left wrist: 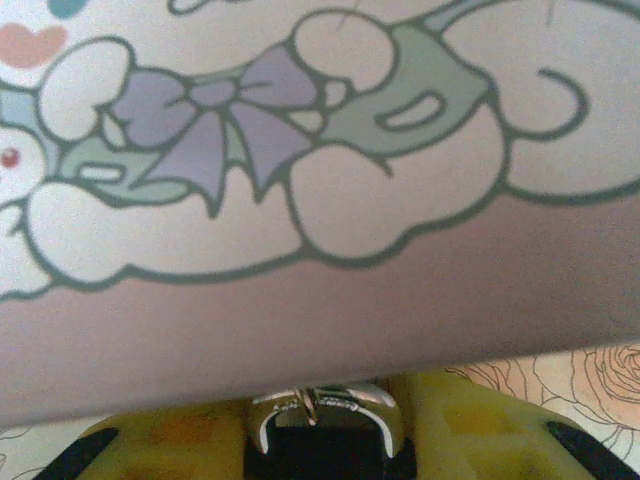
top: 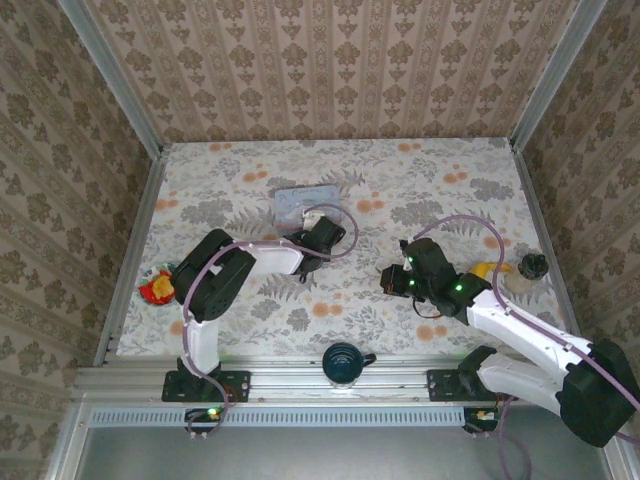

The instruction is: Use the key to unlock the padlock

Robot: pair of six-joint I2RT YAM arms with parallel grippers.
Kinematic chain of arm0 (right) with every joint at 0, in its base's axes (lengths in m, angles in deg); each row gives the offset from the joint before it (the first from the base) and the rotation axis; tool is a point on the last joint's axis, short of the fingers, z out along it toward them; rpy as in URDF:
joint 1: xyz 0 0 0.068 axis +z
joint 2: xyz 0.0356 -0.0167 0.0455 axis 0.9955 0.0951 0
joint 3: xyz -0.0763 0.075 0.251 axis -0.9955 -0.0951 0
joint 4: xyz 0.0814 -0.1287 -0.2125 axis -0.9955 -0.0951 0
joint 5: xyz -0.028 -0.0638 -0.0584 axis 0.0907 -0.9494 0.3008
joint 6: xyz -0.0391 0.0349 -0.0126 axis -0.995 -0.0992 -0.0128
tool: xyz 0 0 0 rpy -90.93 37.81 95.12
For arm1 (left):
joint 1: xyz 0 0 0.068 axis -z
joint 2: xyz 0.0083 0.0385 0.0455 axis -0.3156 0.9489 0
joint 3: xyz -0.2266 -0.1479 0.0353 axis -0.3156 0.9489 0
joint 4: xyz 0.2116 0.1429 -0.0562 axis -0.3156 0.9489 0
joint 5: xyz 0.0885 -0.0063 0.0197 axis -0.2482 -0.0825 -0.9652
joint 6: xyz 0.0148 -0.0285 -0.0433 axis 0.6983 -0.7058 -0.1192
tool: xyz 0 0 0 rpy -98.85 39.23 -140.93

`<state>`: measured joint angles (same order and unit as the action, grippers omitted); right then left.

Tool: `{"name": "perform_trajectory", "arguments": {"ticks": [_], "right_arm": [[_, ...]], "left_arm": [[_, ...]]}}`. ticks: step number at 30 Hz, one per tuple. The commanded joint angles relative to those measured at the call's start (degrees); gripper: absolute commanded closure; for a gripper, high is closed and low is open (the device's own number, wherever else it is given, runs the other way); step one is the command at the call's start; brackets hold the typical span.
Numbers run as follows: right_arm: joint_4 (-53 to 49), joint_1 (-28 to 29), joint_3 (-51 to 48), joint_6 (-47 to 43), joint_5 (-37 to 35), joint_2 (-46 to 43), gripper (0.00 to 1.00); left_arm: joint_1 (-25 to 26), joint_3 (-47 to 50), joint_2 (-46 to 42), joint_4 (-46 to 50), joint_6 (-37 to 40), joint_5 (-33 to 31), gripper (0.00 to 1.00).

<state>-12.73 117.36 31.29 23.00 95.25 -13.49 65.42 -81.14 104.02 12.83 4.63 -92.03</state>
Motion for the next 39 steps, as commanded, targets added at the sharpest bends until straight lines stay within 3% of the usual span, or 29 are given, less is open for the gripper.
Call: {"name": "perform_trajectory", "arguments": {"ticks": [1, 8, 17, 29, 39], "right_arm": [[3.66, -0.3, -2.99, -0.15, 0.54, -1.13, 1.0], [14.92, 0.13, -9.7, 2.77, 2.41, 1.16, 1.0], [27.74, 3.57, -11.53, 2.83, 0.66, 9.61, 1.0], [41.27, 9.46, -8.0, 1.34, -5.95, 23.35, 1.0], [50.24, 11.04, -5.65, 1.16, -8.04, 31.28, 1.0]], "left_arm": [[-0.45, -1.59, -1.43, 4.67, -2.7, 4.8, 0.76], [-0.36, -0.52, -4.84, 6.74, -10.53, 11.63, 0.86], [-0.39, 3.8, -8.8, 2.13, -24.43, 20.52, 0.88], [-0.36, 7.5, -11.5, -1.73, -39.01, 26.13, 0.87], [-0.62, 9.92, -11.5, -5.24, -43.86, 27.92, 0.87]]}}
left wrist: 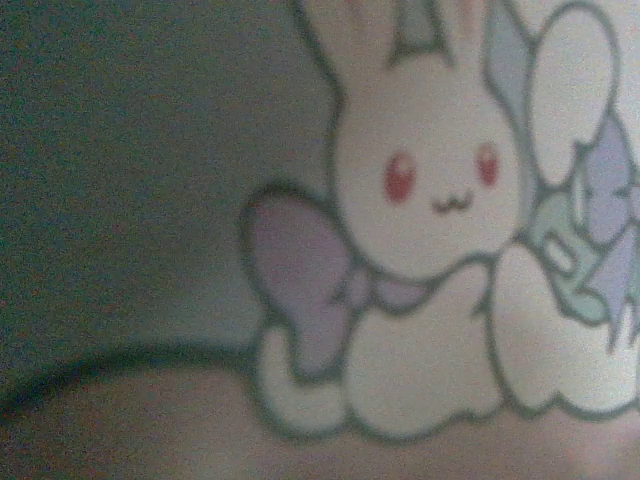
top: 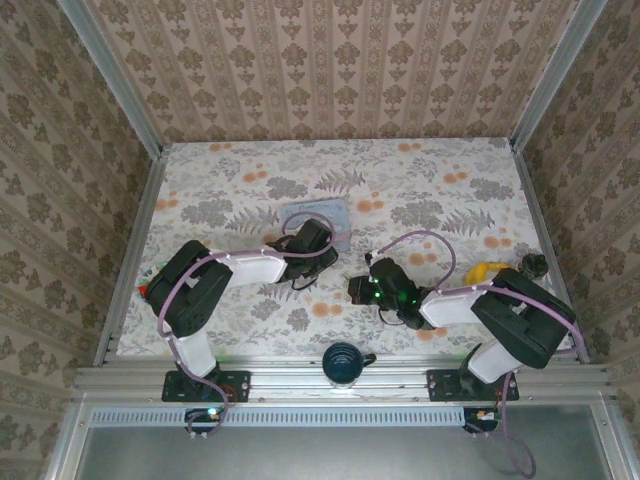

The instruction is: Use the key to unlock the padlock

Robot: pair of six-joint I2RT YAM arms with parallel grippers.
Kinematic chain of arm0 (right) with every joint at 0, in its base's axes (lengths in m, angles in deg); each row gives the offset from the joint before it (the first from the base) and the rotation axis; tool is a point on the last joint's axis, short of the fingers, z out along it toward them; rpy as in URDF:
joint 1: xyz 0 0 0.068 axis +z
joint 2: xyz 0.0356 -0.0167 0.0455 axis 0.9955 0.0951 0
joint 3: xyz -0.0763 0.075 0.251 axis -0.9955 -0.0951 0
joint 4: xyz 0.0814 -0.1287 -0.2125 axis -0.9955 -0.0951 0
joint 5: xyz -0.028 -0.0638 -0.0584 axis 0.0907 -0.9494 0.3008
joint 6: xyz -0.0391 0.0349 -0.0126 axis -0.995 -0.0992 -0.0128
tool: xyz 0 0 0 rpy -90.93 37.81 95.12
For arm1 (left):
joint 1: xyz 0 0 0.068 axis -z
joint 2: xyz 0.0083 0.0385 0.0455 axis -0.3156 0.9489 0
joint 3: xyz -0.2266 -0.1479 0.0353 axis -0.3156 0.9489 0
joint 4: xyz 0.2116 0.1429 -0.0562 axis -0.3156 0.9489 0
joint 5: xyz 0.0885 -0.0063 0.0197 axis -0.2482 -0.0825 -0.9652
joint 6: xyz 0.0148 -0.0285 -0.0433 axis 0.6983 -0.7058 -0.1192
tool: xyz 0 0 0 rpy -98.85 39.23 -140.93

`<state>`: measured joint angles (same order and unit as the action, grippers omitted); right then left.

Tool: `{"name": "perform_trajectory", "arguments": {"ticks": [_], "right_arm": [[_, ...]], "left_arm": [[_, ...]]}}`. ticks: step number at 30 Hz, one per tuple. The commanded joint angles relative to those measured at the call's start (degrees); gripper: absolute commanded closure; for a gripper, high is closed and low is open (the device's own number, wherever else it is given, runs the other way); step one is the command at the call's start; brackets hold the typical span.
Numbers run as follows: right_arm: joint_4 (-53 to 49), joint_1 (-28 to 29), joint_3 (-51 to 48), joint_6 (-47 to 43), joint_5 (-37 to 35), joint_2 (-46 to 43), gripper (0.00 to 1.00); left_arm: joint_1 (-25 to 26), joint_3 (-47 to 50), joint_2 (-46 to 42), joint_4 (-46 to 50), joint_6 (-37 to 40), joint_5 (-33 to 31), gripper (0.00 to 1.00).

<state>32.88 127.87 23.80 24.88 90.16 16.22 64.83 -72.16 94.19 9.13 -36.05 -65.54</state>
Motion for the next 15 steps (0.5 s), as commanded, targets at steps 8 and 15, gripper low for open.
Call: {"name": "perform_trajectory", "arguments": {"ticks": [8, 15], "right_arm": [[9.73, 0.66, 3.08, -0.22, -2.76, 6.53, 1.0], [10.95, 0.65, 4.36, 0.42, -2.59, 9.04, 1.0]], "left_arm": [[-0.47, 2.21, -1.67, -3.9, -3.71, 2.67, 0.87], [-0.84, 2.72, -1.07, -5.67, -3.94, 4.4, 0.87]]}}
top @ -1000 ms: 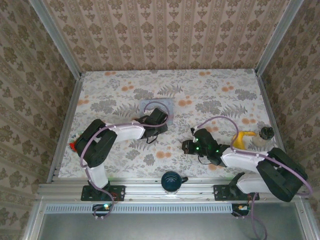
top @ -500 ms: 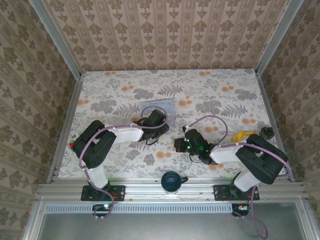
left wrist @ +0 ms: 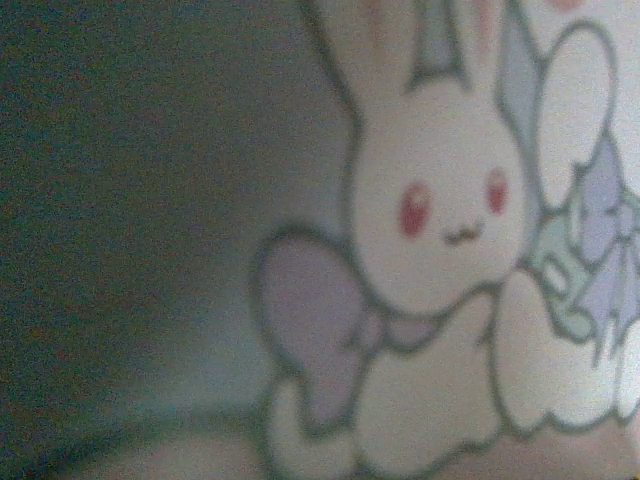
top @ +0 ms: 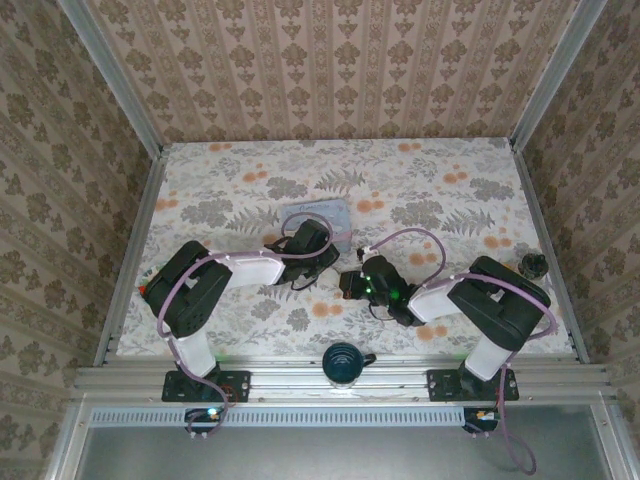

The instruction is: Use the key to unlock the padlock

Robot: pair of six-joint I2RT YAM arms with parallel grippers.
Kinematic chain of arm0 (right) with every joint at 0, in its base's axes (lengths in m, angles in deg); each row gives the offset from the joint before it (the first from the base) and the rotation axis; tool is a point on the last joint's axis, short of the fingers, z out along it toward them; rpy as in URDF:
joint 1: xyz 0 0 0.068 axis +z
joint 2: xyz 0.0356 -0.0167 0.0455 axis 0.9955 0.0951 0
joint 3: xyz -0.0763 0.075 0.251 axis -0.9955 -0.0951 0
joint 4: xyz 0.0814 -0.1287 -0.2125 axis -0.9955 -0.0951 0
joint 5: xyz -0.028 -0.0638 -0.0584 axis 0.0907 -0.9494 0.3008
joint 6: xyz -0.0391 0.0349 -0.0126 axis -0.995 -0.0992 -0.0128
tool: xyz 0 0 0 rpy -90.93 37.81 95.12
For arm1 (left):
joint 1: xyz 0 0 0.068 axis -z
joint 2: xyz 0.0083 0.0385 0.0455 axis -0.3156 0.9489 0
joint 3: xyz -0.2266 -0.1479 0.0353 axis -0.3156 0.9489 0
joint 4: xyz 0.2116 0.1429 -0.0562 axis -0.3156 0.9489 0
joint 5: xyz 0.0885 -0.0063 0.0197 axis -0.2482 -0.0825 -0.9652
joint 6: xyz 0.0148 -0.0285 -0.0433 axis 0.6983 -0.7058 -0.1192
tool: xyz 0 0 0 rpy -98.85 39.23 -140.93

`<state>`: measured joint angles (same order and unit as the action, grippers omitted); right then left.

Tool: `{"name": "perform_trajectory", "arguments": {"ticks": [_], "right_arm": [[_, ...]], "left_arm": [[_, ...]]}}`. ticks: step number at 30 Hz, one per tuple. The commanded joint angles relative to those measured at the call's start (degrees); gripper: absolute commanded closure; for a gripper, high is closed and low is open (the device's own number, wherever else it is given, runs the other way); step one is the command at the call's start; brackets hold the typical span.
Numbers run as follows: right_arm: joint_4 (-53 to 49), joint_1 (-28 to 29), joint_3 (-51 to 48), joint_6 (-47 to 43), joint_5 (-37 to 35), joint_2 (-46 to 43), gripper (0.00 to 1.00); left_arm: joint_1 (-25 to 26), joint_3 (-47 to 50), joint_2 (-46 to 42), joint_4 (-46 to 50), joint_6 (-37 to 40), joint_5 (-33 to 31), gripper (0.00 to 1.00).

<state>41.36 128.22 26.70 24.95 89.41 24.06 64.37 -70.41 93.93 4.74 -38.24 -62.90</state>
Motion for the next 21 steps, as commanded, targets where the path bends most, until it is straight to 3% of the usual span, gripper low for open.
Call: {"name": "perform_trajectory", "arguments": {"ticks": [1, 21], "right_arm": [[2.76, 0.27, 1.45, 0.52, -2.0, 1.5, 1.0], [6.99, 0.27, 0.18, 1.03, -6.32, 2.28, 1.0]], "left_arm": [[-0.5, 1.07, -0.85, -1.36, -1.71, 1.86, 0.87], [-1.11, 3.28, 0.83, -4.0, -4.57, 4.41, 0.87]]}}
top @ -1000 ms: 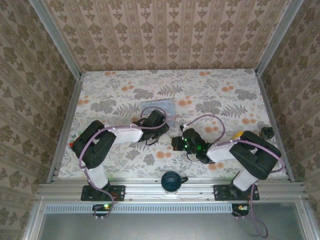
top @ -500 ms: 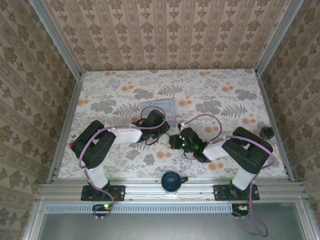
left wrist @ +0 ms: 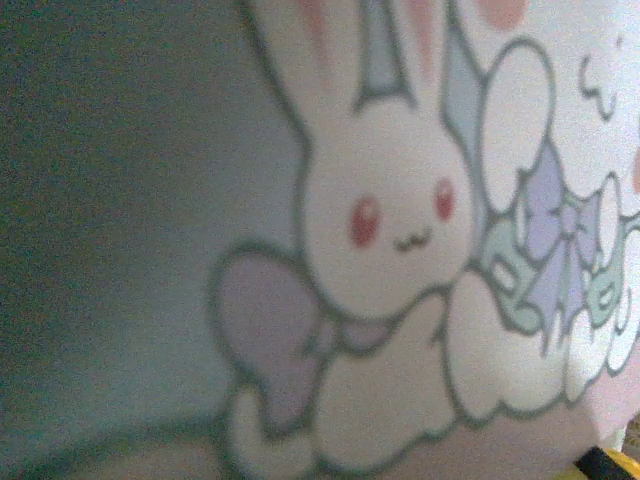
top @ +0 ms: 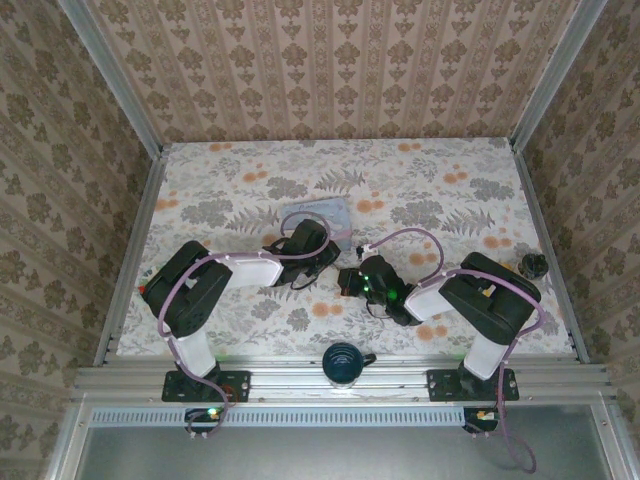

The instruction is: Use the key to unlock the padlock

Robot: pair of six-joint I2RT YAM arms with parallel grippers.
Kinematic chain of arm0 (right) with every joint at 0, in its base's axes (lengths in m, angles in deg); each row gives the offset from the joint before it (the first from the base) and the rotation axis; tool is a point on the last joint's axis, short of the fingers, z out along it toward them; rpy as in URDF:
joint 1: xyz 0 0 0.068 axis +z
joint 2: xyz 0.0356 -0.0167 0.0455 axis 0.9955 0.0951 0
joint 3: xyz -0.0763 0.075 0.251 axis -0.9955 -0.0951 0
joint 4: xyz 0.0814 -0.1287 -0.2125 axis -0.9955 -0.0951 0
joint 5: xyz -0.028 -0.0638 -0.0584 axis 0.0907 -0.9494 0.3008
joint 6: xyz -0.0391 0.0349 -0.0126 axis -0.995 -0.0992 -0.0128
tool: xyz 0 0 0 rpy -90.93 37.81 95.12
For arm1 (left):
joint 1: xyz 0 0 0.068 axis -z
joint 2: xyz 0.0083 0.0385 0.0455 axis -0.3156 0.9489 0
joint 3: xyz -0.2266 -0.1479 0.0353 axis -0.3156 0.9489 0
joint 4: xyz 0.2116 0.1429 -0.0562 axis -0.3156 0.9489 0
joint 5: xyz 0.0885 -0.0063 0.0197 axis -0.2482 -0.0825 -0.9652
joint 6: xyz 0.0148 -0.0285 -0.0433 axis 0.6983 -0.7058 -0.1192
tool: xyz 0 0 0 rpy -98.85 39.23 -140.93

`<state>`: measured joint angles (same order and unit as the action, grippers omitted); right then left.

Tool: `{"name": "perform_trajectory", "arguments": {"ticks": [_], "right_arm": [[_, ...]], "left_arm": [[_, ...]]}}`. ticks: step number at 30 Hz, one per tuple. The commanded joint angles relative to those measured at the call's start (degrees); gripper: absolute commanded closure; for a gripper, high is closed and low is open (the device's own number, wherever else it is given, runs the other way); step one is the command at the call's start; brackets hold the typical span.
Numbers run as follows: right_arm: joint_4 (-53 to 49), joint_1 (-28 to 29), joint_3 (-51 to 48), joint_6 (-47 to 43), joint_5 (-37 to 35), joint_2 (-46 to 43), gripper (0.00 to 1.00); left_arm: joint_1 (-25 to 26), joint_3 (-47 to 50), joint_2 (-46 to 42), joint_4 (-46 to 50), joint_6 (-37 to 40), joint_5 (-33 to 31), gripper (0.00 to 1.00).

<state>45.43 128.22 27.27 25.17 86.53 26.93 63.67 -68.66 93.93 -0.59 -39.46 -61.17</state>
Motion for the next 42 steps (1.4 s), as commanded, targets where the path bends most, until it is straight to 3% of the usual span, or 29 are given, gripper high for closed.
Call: {"name": "perform_trajectory", "arguments": {"ticks": [1, 42], "right_arm": [[2.93, 0.29, -0.49, 0.82, -3.73, -0.84, 1.0], [5.16, -1.0, -0.36, -0.24, -1.64, -1.38, 1.0]], "left_arm": [[-0.38, 1.53, 0.85, 1.26, -3.38, 2.76, 0.87], [-0.37, 1.79, 2.64, -1.8, -5.27, 6.3, 0.87]]}}
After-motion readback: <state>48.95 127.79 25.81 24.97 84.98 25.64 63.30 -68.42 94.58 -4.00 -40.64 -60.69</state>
